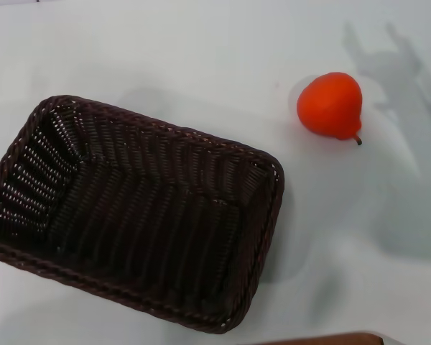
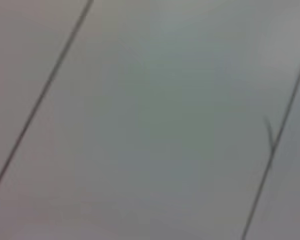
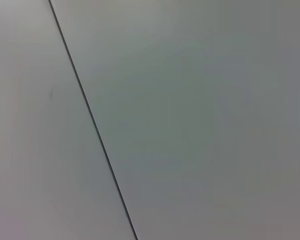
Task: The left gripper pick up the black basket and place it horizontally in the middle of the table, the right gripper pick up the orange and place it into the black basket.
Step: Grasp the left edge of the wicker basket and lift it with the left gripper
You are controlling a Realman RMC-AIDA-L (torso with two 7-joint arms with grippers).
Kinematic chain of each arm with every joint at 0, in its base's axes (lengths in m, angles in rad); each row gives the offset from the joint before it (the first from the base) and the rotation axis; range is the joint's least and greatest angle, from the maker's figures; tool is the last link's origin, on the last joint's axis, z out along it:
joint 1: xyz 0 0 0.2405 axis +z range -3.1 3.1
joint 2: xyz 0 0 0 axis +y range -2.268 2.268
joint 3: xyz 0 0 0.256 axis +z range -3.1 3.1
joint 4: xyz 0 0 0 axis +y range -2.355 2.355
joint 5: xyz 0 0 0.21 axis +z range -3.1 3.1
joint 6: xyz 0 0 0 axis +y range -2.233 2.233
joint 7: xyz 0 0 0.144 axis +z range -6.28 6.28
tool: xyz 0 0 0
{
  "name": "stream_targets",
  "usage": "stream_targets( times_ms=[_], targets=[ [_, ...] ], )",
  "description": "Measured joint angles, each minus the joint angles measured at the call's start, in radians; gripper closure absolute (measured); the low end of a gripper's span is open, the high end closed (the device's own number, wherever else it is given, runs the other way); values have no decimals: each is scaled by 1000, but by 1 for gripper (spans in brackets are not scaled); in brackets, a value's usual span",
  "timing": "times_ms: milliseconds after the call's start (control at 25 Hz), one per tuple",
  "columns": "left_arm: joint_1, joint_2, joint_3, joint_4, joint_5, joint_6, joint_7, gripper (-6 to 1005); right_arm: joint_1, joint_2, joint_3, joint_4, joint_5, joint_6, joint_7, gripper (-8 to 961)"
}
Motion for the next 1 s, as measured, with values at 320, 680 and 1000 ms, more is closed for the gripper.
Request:
stream_targets(
  times_ms=[320, 680, 1000],
  targets=[
    [54, 88, 125, -453, 276, -99, -490, 259, -3, -3, 7, 4, 0, 4, 10, 130],
    [-41, 123, 232, -1093, 822, -328, -1044, 262, -6, -5, 9, 27, 2, 7, 17, 131],
    [-170, 51, 434, -1290, 1183, -427, -1241, 255, -12, -7, 6, 48, 2, 9, 43, 131]
  ],
)
